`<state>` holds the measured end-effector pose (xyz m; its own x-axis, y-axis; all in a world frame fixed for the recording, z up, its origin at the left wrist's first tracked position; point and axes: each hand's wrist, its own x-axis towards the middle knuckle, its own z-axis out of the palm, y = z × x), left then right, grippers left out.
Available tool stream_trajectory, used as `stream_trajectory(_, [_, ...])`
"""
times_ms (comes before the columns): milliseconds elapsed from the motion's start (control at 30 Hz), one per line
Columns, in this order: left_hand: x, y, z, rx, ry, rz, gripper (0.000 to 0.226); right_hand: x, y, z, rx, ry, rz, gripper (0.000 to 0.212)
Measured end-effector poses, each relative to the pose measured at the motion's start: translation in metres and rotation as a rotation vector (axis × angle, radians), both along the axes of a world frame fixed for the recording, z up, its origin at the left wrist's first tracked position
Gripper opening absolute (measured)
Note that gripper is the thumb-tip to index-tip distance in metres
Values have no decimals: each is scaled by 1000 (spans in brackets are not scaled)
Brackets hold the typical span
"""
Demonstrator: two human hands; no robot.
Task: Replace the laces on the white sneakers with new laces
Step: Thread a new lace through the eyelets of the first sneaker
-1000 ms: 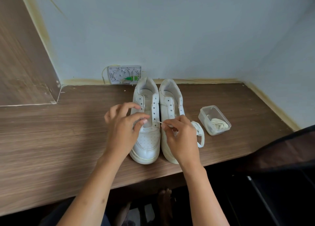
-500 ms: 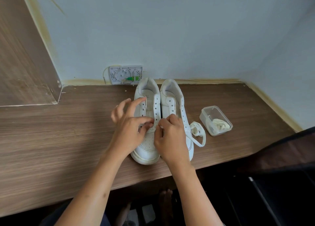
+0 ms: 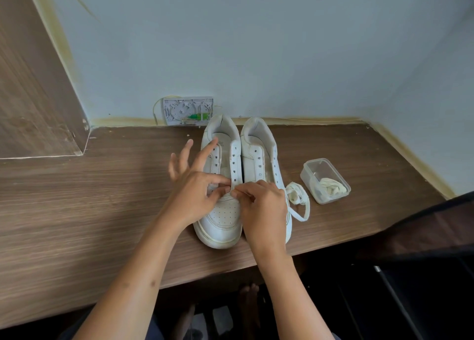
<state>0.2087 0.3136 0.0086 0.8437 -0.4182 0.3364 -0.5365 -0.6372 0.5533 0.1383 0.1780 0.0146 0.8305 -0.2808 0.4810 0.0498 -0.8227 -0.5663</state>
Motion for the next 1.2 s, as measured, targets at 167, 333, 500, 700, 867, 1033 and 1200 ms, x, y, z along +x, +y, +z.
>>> stream_trajectory(167, [-1,-2,-1,150,-54,-12,8,0,4,4,50,135,-35,55])
stream_trajectory(333, [-7,-3,-6,311,-273,5,20,-1,9,-1,-250,37,-286,78])
stream_trajectory(500, [-13,-5,-3,343,-356,69,19,0,6,-5,-224,86,-300,71])
stream_trajectory(700, [-23,-6,0,370,-312,145,19,0,5,-4,-191,122,-285,66])
stream_trajectory(867, [-17,12,9,199,-277,288,23,-2,3,1,-124,191,-227,61])
stream_trajectory(1033, [-16,13,10,60,-306,195,16,-1,13,4,-17,53,75,44])
stream_trajectory(1200, [-10,19,10,-37,-296,94,12,-1,24,3,340,-11,132,17])
